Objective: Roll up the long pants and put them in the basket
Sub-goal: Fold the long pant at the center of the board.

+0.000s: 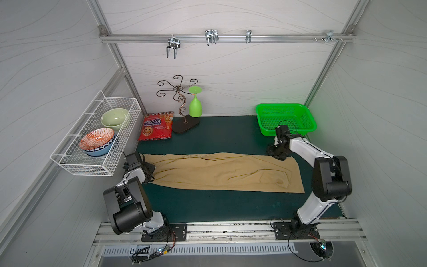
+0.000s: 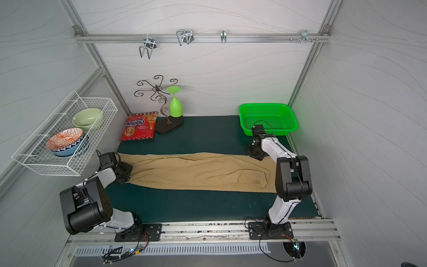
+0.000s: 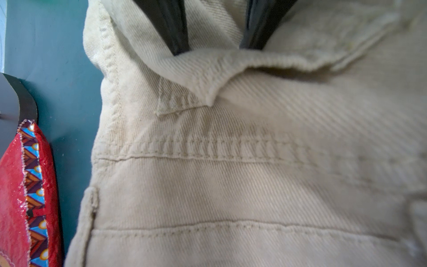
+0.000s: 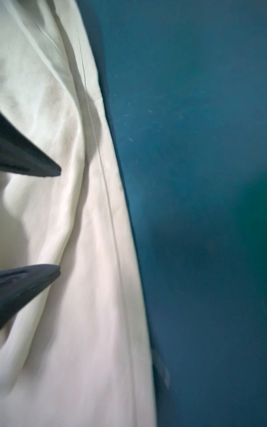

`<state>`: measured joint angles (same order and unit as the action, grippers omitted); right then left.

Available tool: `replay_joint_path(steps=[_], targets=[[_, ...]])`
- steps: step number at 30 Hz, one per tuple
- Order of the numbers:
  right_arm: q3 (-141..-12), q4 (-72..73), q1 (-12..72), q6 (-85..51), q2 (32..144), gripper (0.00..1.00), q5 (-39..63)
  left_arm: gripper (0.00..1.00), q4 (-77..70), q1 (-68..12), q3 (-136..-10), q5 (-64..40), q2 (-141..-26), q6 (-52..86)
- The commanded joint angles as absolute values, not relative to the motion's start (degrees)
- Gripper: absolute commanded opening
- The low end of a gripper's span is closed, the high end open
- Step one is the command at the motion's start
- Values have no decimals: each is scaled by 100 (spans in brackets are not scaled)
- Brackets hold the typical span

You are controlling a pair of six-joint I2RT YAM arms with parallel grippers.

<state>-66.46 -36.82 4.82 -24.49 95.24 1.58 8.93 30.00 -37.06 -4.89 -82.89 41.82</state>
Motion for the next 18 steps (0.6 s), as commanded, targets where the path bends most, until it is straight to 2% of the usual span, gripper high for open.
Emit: replay_joint_path(steps=[1, 3, 8, 14, 18], targets=[[-5944, -3961, -697, -2690, 9060, 70, 861, 46, 910, 3103, -3694, -118, -8506, 4002], [-5706, -4109, -1140, -2688, 8891, 78, 738, 47, 776, 3094, -3709, -207, -8554, 3940], [-5344, -3907, -1438, -2783, 8634, 80, 865, 49, 713, 2810, -4052, -371, -8613, 3657], [-5173, -3942, -1078, -2642, 8916, 75, 1188, 49, 686, 2708, -4418, -371, -9014, 3862], [-4980, -3841, -862, -2733, 8991, 63, 1123, 49, 749, 2711, -4515, -324, -9346, 3832]])
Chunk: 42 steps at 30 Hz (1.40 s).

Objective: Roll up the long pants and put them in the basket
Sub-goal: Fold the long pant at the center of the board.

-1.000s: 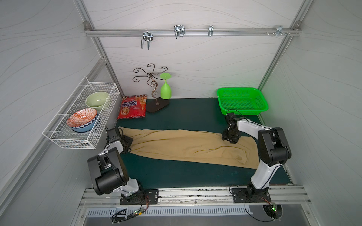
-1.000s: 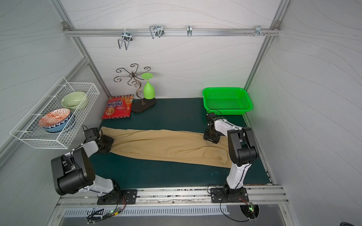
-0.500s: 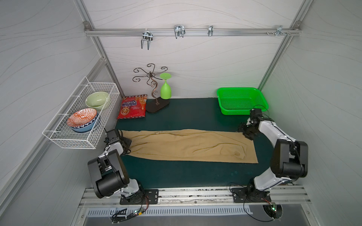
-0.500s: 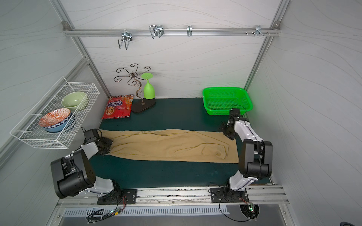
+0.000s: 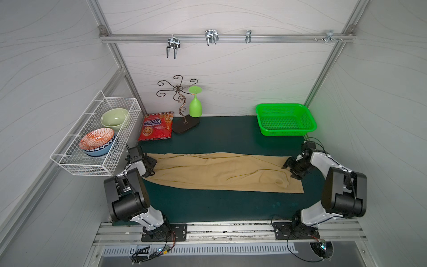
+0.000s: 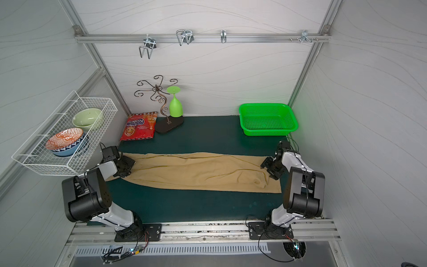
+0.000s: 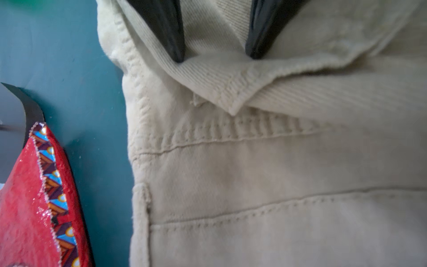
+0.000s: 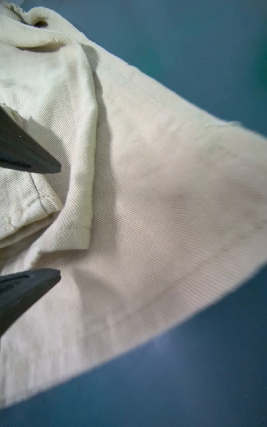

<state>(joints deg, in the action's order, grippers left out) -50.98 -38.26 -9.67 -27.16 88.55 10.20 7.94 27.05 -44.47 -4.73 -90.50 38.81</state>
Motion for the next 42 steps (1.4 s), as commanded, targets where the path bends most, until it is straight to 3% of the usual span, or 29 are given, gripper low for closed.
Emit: replay_joint_path(steps=[1, 6, 8, 9, 19, 22, 23, 28, 33, 38, 42], targets=[[-4952, -3785, -853, -2741, 9012, 60, 1155, 49, 685, 2716, -4475, -349, -9392, 3840], [-5060, -3760, -862, -2741, 9061, 28, 810, 50, 655, 2797, -4457, -352, -9417, 3823], [-5213, -3905, -877, -2740, 8994, 6, 599, 50, 653, 2804, -4452, -361, -9425, 3857], [-5300, -3968, -879, -2734, 8941, 0, 527, 50, 651, 2814, -4452, -363, -9434, 3871], [-6570, -4845, -984, -2628, 8396, 0, -552, 50, 788, 2979, -4370, -208, -9322, 4034], [-6587, -4864, -1158, -2610, 8363, 15, -519, 50, 763, 3021, -4298, -143, -9287, 4051], [-6553, -4843, -1211, -2578, 8346, 25, -503, 50, 777, 3032, -4302, -173, -9315, 4052], [-6198, -4720, -1472, -2627, 8188, 43, -392, 50, 787, 3032, -4317, -289, -9429, 4035], [-5885, -4319, -1655, -2602, 8335, 49, 405, 50, 770, 3032, -4278, -259, -9423, 3983], [-5970, -4107, -1204, -2498, 9036, 58, 1132, 51, 792, 3032, -4274, -303, -9387, 3949], [-5928, -3895, -987, -2603, 9514, 54, 1462, 60, 783, 2988, -4296, -570, -9223, 3885]])
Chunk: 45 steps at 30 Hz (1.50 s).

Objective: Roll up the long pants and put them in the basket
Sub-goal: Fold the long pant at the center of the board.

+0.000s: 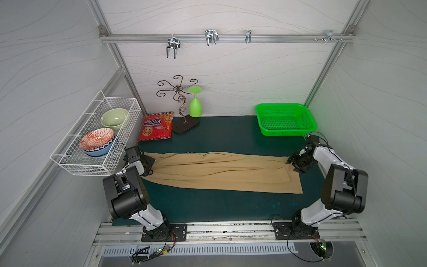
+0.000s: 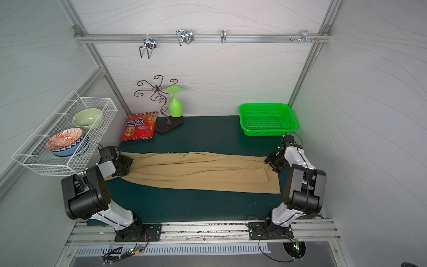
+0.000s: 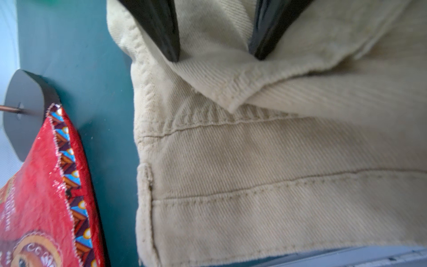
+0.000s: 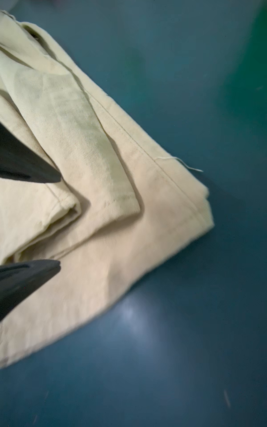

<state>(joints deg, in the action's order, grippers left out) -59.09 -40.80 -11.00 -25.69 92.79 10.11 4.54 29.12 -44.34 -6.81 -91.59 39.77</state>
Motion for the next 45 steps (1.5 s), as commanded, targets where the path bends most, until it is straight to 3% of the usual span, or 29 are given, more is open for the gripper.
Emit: replay_joint_path(steps=[1, 3, 6, 9, 10, 18, 25, 27, 29, 31, 35, 37, 39, 41, 45], targets=[[-5887, -3829, -979, -2645, 9603, 51, 1506, 66, 790, 2927, -4296, -578, -9125, 3906], [-5782, -3695, -978, -2691, 9705, 45, 1463, 74, 804, 2835, -4316, -680, -8946, 3969], [-5638, -3545, -982, -2731, 9690, 27, 1365, 85, 951, 2714, -4469, -930, -8681, 4097], [-5623, -3562, -984, -2742, 9560, 4, 1289, 87, 1174, 2665, -4657, -1077, -8366, 4224], [-5653, -3625, -984, -2742, 9492, 0, 1222, 87, 1244, 2665, -4693, -1081, -8238, 4252], [-5856, -4331, -1410, -2850, 8316, 0, 929, 98, 1781, 2670, -4954, -806, -7814, 4118], [-5711, -4863, -1972, -3086, 7090, 0, 471, 99, 1868, 2676, -4982, -605, -7988, 3982], [-5535, -4831, -2004, -3234, 6829, 12, 371, 99, 1836, 2672, -4950, -525, -8028, 3945], [-5334, -4758, -2015, -3340, 6708, 16, 207, 99, 1791, 2671, -4881, -494, -8071, 3946], [-5143, -4608, -2071, -3332, 6762, 31, 146, 99, 1741, 2672, -4794, -423, -8146, 3929], [-4962, -4409, -2314, -3264, 7165, 38, 593, 99, 1617, 2665, -4711, -448, -8390, 3860], [-5000, -4279, -2356, -3230, 7291, 55, 696, 99, 1544, 2623, -4710, -546, -8548, 3779], [-4952, -3892, -2318, -3156, 7384, 79, 889, 99, 1521, 2496, -4763, -478, -8680, 3623], [-5072, -3679, -2239, -2927, 7800, 84, 1384, 98, 1522, 2339, -4853, -406, -8860, 3493], [-5676, -3918, -1712, -2533, 9060, 82, 1355, 98, 1411, 2286, -4907, -554, -9094, 3432]])
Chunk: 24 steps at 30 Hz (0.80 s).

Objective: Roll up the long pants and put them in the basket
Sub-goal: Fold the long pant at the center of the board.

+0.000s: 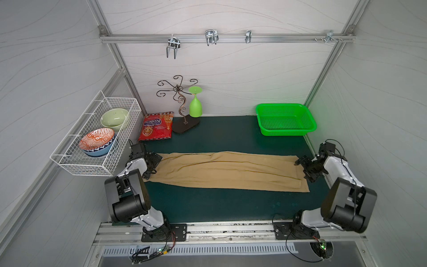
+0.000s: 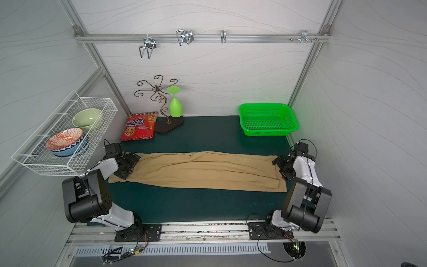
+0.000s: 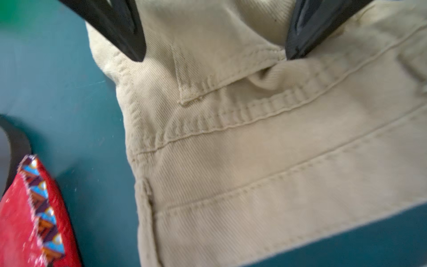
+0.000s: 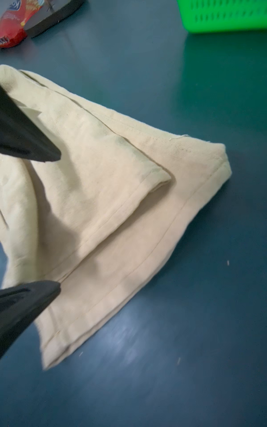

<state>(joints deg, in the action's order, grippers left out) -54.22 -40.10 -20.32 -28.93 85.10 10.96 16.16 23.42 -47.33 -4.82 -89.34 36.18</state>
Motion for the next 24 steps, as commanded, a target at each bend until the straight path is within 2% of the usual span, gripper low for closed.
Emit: replay_joint_path(steps=[1, 3, 6, 8, 10, 14, 15, 16, 18, 19, 21, 24], targets=[[-5773, -3937, -1565, -2498, 9288, 79, 1208, 98, 1346, 2285, -4859, -530, -9086, 3428], [-5859, -3902, -1305, -2434, 9550, 71, 939, 98, 1269, 2287, -4817, -498, -9050, 3386], [-5864, -3772, -1107, -2469, 9600, 53, 666, 98, 1288, 2285, -4864, -431, -9034, 3332], [-5889, -3757, -1070, -2496, 9597, 34, 594, 98, 1194, 2286, -4869, -474, -9051, 3385], [-5921, -3802, -1070, -2484, 9556, 11, 513, 97, 1142, 2285, -4907, -545, -9111, 3414], [-6033, -4008, -1117, -2421, 9323, 3, 102, 96, 1122, 2292, -4939, -529, -9154, 3429], [-6040, -4054, -1162, -2460, 9243, 3, -45, 96, 1110, 2292, -4927, -526, -9143, 3443], [-6023, -4047, -1268, -2513, 9174, 8, -114, 96, 1092, 2298, -4914, -521, -9123, 3453], [-5977, -3954, -1494, -2562, 9140, 50, 48, 96, 1051, 2294, -4893, -494, -9097, 3462], [-6012, -3962, -1587, -2540, 9225, 61, 190, 97, 1068, 2295, -4893, -483, -9096, 3454], [-6142, -4066, -1662, -2480, 9484, 71, 283, 97, 1088, 2294, -4921, -441, -9099, 3450], [-6201, -4032, -1598, -2494, 9796, 76, 407, 97, 1081, 2296, -4931, -408, -9106, 3445]])
